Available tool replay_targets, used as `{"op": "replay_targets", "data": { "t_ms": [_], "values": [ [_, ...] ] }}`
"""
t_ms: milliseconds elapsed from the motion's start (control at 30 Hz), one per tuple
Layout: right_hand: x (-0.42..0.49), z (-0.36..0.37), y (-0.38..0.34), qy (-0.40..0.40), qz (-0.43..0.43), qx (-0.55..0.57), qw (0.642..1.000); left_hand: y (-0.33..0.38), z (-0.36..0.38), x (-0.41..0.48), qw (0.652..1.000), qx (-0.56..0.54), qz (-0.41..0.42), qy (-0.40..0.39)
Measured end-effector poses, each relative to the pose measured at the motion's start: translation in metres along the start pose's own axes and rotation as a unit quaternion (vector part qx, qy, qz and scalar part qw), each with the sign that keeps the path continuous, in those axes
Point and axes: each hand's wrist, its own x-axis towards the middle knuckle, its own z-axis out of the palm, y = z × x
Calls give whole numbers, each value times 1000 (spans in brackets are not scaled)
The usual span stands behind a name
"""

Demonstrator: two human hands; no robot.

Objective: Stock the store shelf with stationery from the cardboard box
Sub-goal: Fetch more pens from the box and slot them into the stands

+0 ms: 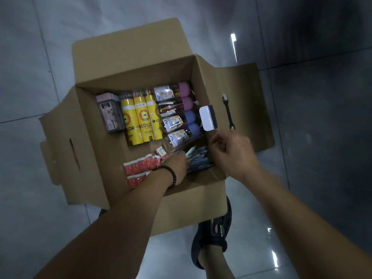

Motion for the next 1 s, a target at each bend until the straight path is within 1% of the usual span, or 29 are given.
{"op": "replay_targets", "data": {
  "t_ms": [67,100,167,233,367,433,533,633,667,733,833,900,967,1000],
  "values": [
    [-13,-11,-16,25,13,3,1000,-3,-13,-27,989,-141,-4,37],
    [-22,-18,-27,31,24,11,999,-5,-19,-44,975,-219,-2,50],
    [-44,-34,-59,21,45,51,998,-5,-39,-88,926,-372,-6,72],
    [-67,-53,-101,0,47,94,994,-1,-65,-142,867,-492,-22,76],
    [-115,-100,-205,-1,20,216,976,17,-142,-277,765,-638,29,82],
    [-141,-132,-268,-14,5,278,960,25,-183,-351,737,-670,55,76],
    [-178,-189,-363,-68,-36,352,933,35,-241,-455,726,-677,90,80],
    [-217,-240,-446,-134,-107,361,917,41,-290,-556,726,-669,113,108],
    [-233,-254,-472,-155,-123,364,910,42,-303,-591,720,-674,116,116],
    [-268,-278,-527,-182,-157,359,902,41,-322,-659,693,-697,121,139],
    [-328,-300,-598,-180,-211,333,901,37,-331,-755,652,-724,141,178],
    [-369,-307,-641,-182,-262,303,898,31,-325,-813,633,-727,161,211],
    [-411,-303,-678,-209,-307,280,885,24,-310,-868,606,-737,162,250],
    [-430,-298,-695,-224,-327,273,876,19,-301,-892,587,-746,161,270]
  ]
}}
